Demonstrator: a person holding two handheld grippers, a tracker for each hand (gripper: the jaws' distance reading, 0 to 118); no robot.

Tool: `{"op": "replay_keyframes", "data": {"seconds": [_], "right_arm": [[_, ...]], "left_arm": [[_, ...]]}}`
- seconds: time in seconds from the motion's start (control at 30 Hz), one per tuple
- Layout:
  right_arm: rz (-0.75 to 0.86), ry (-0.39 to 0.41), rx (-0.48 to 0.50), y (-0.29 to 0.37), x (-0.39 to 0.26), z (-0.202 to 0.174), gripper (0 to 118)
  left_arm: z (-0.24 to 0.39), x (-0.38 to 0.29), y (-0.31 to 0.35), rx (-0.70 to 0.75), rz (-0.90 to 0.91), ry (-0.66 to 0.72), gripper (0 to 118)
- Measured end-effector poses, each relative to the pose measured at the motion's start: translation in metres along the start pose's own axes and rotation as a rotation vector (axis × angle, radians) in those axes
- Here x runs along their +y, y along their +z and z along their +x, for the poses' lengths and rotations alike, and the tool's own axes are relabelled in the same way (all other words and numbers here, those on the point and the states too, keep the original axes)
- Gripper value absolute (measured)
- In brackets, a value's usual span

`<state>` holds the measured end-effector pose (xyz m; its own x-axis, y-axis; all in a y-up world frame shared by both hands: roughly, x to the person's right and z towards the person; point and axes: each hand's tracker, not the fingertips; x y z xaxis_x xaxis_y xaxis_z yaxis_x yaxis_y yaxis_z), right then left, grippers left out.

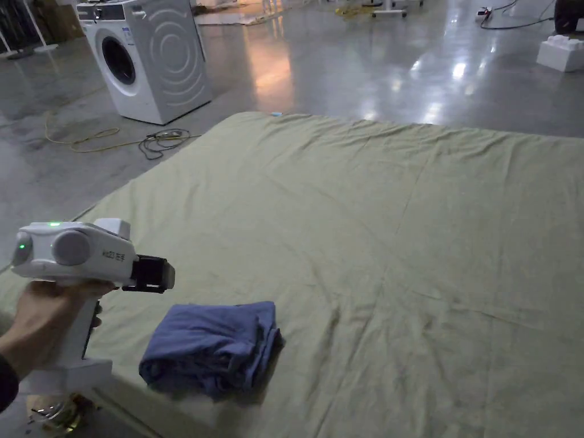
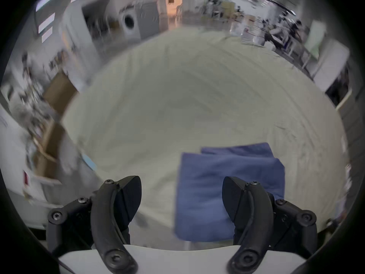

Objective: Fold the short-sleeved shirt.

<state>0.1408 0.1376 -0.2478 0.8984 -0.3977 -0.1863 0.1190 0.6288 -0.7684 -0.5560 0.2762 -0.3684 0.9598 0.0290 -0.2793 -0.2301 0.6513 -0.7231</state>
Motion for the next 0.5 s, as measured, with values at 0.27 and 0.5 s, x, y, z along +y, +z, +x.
{"op": "replay_keyframes", "data": {"seconds": [0.27, 0.5], "right_arm": [[0.282, 0.102, -0.112, 0.090, 0.040, -0.016, 0], [0.585, 0.258, -0.250, 0.158, 0.073, -0.047, 0]], "left_arm": [[0.129, -0.045, 0.176, -0.294, 0.686, -0.223, 85], [0.225, -0.087, 0.200, -0.292, 0.783, -0.272, 85]]}}
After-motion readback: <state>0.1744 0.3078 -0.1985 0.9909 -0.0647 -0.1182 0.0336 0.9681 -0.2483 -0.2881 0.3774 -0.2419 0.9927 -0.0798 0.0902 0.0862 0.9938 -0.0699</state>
